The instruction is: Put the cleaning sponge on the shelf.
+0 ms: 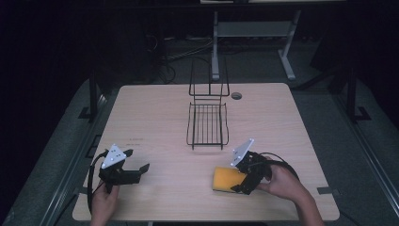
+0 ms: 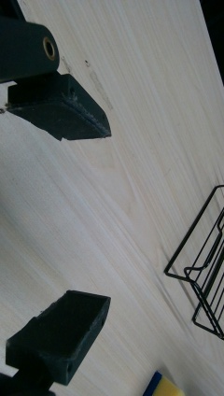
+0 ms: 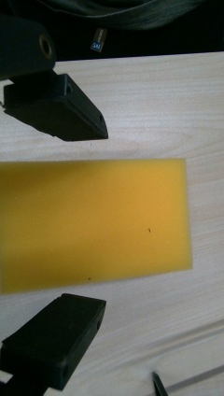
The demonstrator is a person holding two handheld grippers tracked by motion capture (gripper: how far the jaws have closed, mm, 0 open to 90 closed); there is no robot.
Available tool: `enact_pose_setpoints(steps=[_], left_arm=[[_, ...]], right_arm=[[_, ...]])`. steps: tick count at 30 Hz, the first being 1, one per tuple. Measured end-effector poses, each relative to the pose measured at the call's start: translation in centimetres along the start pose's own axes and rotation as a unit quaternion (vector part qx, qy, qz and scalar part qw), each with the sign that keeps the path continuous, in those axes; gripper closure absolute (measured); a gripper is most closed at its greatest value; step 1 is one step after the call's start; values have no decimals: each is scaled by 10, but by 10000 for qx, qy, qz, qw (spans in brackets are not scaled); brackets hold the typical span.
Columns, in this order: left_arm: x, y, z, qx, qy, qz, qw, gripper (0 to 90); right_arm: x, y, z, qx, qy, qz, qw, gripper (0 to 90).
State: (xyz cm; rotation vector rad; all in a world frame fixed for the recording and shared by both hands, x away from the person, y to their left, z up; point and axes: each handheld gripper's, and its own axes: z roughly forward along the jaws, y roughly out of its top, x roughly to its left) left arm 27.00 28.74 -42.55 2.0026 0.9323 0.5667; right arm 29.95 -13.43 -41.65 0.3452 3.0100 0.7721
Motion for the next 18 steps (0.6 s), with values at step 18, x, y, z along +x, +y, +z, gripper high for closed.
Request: enact_pose_setpoints(steps=[18], left_arm=[[-1,1,0,-2,-20,14,10000,153]], right_arm=[[-6,5,16,282,110,6,9995,144]])
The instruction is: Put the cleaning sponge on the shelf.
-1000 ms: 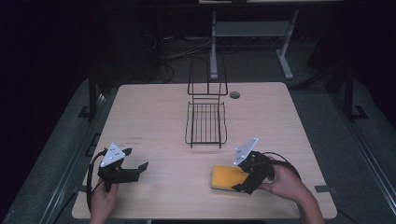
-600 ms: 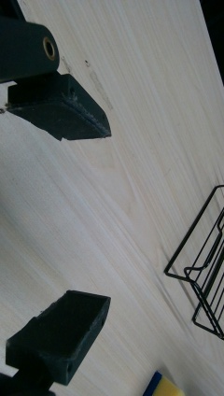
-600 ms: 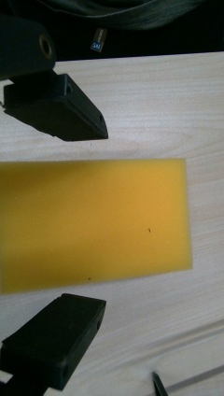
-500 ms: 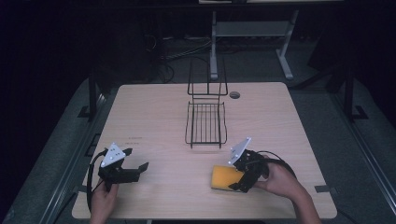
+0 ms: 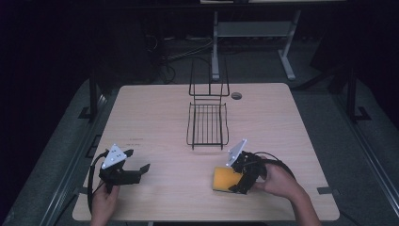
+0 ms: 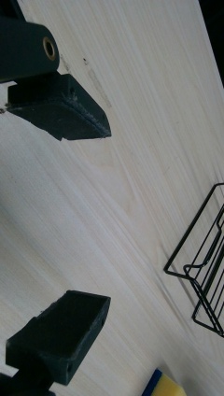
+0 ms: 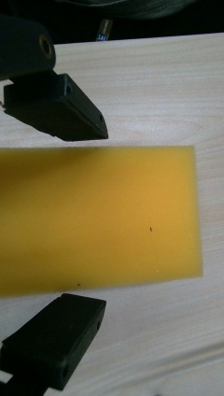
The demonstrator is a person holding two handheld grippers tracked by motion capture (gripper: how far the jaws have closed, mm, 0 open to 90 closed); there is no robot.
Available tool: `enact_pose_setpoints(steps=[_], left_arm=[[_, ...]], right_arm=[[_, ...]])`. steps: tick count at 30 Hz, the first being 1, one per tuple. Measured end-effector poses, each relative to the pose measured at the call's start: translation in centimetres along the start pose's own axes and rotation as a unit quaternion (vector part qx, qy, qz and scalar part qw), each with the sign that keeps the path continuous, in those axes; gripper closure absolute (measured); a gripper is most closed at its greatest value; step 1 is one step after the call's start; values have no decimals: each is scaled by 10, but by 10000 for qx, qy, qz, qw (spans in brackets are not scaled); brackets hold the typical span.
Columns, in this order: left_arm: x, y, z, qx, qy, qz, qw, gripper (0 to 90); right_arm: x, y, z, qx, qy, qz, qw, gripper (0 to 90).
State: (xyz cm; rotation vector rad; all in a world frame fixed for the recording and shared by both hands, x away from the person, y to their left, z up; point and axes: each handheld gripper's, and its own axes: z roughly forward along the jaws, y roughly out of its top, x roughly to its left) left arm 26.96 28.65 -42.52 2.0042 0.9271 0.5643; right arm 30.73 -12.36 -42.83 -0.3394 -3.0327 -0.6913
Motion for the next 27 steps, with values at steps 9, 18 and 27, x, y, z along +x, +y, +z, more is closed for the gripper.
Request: enact_pose_setpoints(steps=[9,18,27], left_arm=[[0,0,0,-7,-14,-6,10000,153],[0,0,0,-14,-17,-7,10000,153],[1,0,0,-35,-22,-7,10000,153]], right_arm=[[-1,1,9,189,-4,-45,9998,144],[0,2,17,267,56,-60,9996,145],[1,2,19,287,9,-124,9995,151]])
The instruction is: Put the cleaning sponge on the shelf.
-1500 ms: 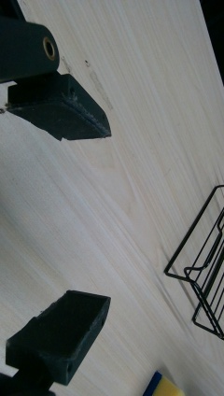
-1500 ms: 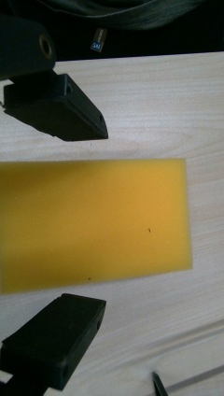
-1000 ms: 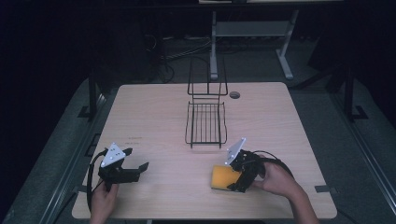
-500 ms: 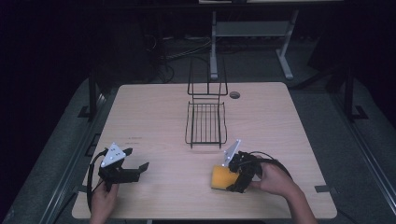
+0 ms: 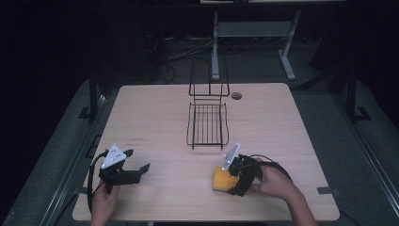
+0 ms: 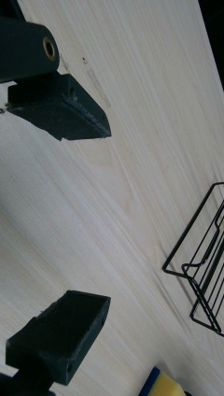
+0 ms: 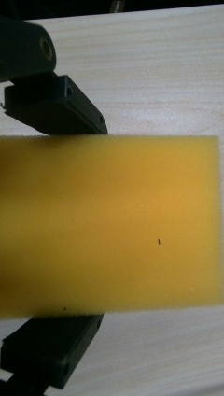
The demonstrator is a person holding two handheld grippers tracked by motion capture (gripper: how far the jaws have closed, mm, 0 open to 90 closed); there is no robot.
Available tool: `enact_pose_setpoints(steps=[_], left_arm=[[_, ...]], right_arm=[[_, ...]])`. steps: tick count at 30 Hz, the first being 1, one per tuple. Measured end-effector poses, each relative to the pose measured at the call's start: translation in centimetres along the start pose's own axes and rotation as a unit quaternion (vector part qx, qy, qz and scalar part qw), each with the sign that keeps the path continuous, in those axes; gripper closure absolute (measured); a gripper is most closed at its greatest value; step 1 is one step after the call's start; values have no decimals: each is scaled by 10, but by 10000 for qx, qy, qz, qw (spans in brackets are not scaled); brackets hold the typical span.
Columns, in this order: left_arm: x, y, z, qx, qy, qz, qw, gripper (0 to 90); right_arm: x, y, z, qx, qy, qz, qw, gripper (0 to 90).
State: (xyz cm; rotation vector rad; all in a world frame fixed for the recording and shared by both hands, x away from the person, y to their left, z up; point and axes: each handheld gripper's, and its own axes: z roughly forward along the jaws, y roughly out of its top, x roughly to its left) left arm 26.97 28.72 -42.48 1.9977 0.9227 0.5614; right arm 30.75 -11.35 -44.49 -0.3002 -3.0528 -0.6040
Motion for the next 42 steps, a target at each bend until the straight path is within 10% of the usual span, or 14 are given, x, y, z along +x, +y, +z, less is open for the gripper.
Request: enact_pose_setpoints(steps=[42], left_arm=[[1,1,-1,-19,-41,-39,10000,153]], right_arm=[[-7,7,-21,-139,16,-104,9998,216]])
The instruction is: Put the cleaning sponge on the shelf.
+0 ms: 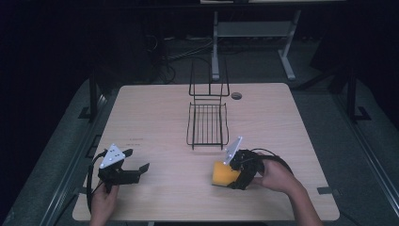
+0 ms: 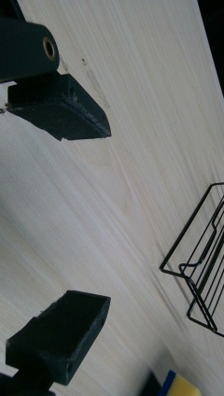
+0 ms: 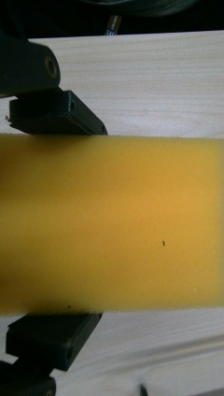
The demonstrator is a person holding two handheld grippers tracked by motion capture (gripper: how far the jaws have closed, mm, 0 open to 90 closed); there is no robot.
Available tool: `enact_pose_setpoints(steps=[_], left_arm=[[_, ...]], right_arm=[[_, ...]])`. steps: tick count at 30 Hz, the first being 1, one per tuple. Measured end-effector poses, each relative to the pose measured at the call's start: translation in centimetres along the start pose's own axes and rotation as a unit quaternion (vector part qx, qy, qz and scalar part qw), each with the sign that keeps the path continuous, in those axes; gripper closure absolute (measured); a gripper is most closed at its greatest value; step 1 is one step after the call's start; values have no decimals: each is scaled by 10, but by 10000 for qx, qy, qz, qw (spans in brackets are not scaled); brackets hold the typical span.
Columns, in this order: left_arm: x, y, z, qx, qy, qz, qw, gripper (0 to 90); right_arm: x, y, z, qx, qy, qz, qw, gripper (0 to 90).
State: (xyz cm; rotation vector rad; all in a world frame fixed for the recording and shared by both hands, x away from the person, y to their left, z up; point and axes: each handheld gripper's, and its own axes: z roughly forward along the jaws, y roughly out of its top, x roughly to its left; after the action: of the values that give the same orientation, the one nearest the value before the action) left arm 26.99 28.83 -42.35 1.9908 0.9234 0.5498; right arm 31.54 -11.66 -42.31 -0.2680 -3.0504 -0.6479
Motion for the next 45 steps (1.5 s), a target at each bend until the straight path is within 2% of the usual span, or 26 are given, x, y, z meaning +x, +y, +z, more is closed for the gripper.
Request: enact_pose_setpoints(steps=[7,15,21,33,45], left_arm=[[-1,1,1,8,-4,31,10000,153],[-1,2,1,-16,0,21,10000,153],[-1,2,1,-25,-21,-7,10000,153],[0,4,2,-57,-24,-30,10000,153],[-2,5,5,10,-37,41,10000,153]], right_arm=[[-5,5,-4,-13,4,46,10000,215],[-10,14,-10,7,-47,-55,10000,216],[-14,17,-14,-23,-54,-5,10000,216],[-23,30,-17,45,-5,-97,9999,216],[-31,39,-22,72,-20,-171,9998,216]])
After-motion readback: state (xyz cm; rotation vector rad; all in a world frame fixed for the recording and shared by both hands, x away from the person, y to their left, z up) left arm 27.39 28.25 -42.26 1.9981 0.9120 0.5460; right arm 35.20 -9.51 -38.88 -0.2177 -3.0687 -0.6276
